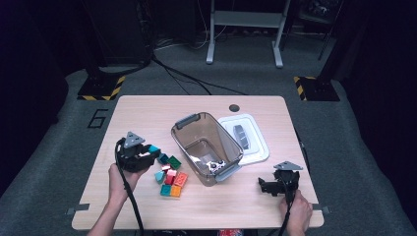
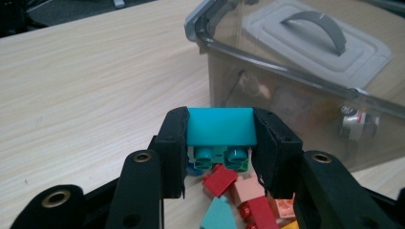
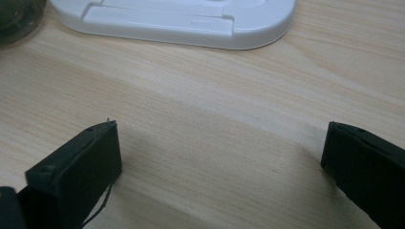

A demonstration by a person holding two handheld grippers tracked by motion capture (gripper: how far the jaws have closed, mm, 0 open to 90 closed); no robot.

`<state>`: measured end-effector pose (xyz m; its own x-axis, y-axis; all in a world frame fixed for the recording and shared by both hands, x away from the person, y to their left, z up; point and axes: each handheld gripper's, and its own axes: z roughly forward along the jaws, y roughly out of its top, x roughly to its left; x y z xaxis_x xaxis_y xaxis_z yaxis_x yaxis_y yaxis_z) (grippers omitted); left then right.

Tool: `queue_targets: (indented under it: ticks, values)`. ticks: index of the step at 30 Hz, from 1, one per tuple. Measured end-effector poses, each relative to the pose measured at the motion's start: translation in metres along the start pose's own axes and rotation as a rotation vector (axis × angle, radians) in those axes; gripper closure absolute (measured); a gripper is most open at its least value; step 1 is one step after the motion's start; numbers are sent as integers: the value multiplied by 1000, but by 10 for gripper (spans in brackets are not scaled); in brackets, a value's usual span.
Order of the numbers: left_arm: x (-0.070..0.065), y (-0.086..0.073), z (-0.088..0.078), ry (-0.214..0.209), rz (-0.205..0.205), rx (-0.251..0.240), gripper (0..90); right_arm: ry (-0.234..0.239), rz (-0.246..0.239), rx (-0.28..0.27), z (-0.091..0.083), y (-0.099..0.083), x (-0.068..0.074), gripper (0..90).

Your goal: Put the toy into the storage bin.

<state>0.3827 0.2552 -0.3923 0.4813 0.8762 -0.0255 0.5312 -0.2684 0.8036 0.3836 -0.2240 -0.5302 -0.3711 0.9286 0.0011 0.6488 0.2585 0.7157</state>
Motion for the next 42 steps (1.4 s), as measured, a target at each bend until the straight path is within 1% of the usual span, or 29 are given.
queue_targets:
  ticks: [7,12,15,18,21,29,34,37,42]
  values:
    - [-6,18,-1,-12,42,-4,591,0,0,0,0,0,0,0]
    - [-11,29,-2,-23,52,-18,591,0,0,0,0,0,0,0]
    - [-15,33,0,-29,62,-17,591,0,1,0,0,0,0,0]
    - [-20,38,1,-40,70,-19,591,-1,-5,2,0,0,0,0]
    - [-26,44,4,-46,80,-30,591,0,1,0,0,0,0,0]
    - [-44,54,12,-93,94,-34,590,0,1,0,0,0,0,0]
    - [-57,58,19,-122,115,-22,590,0,0,0,0,0,0,0]
    - [-65,58,23,-143,121,-20,590,0,1,0,0,0,0,0]
    - [-78,56,30,-184,132,1,590,0,0,0,0,0,0,0]
